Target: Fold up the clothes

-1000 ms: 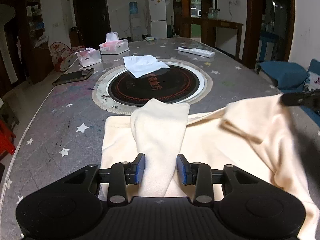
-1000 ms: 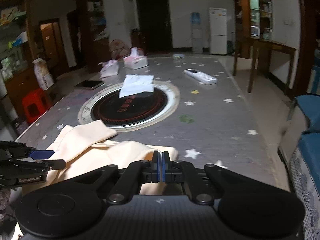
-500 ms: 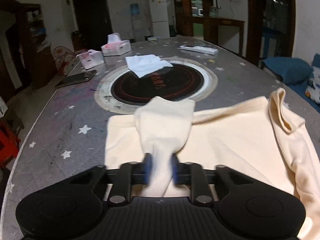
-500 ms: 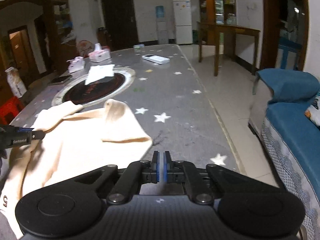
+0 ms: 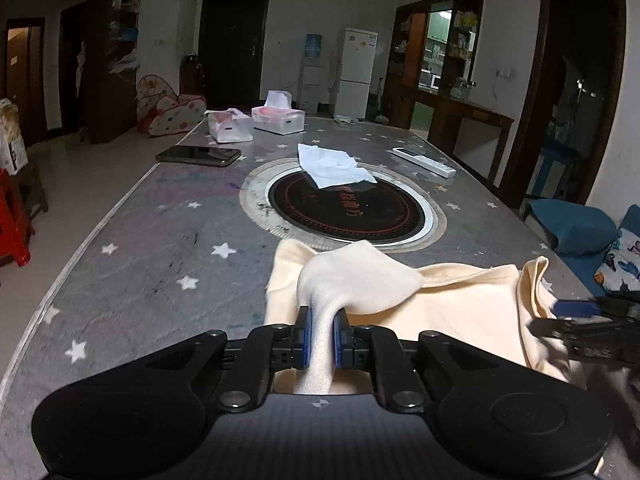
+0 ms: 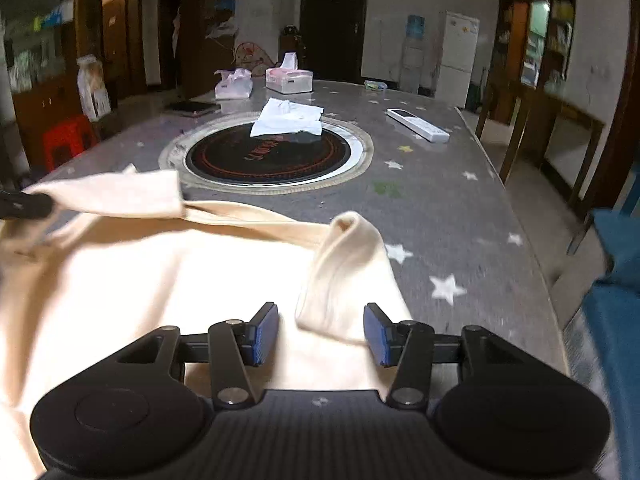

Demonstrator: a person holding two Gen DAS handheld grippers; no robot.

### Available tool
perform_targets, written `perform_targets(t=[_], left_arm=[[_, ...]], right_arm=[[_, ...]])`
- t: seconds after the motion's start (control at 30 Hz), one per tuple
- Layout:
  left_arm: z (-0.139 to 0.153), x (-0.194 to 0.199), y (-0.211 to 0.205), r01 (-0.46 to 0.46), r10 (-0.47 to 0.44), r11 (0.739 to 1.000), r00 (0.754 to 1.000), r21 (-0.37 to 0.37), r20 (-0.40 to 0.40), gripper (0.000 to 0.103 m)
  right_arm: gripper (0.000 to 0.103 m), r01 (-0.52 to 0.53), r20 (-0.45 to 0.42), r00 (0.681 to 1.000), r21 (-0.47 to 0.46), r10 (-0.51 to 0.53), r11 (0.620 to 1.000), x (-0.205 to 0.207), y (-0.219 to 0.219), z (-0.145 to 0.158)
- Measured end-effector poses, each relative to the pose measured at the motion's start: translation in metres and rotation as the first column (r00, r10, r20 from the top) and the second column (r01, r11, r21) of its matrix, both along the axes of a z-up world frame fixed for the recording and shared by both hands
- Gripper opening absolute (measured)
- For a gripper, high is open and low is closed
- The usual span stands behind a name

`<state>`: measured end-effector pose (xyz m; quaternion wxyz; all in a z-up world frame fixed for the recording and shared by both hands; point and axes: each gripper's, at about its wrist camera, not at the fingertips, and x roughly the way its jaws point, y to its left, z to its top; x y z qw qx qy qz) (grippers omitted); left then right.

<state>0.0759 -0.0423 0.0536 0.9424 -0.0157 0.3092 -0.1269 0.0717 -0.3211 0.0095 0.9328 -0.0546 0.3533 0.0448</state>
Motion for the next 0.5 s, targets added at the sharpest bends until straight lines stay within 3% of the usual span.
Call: perform_targets(t=[0.07, 0.13, 0.23, 0.3, 0.37, 0.5], left_arm=[[-0.002, -0.002, 0.004, -0.008, 0.008, 1.000, 1.000, 0.002, -0.006, 0.014], [-0.005, -0.003, 0.007, -0.009, 0.009, 1.000, 1.000, 0.007, -0.016, 0.015], [-0.009, -0.004, 0.006, -0.001, 0.002, 1.000, 1.000, 0.027, -0.020, 0.016], [-0.010, -0.003, 0.003, 0.013, -0.012, 0.999, 1.000, 0.035, -0.018, 0.022], [-0.011, -0.003, -0.001, 0.021, -0.021, 0.998, 1.000, 0.051, -0.014, 0.037], [-0.015, -0.002, -0.011, 0.053, -0.053, 0.995, 0.999, 0.089, -0.007, 0.041]], right_arm=[[0.044, 0.006, -0.002, 1.000, -0.008, -0.006, 1.000, 0.006, 0.002, -0.002], [0.022, 0.029, 0.006, 1.000, -0.013, -0.029, 0.999, 0.004, -0.003, 0.000], [0.007, 0.073, 0.027, 0.997, -0.026, -0.072, 0.997, -0.004, -0.015, 0.007], [0.006, 0.102, 0.041, 0.994, -0.034, -0.101, 0.994, -0.009, -0.022, 0.012], [0.005, 0.131, 0.055, 0.990, -0.041, -0.129, 0.990, -0.015, -0.030, 0.016], [0.005, 0.190, 0.084, 0.979, -0.055, -0.185, 0.980, -0.025, -0.045, 0.026]])
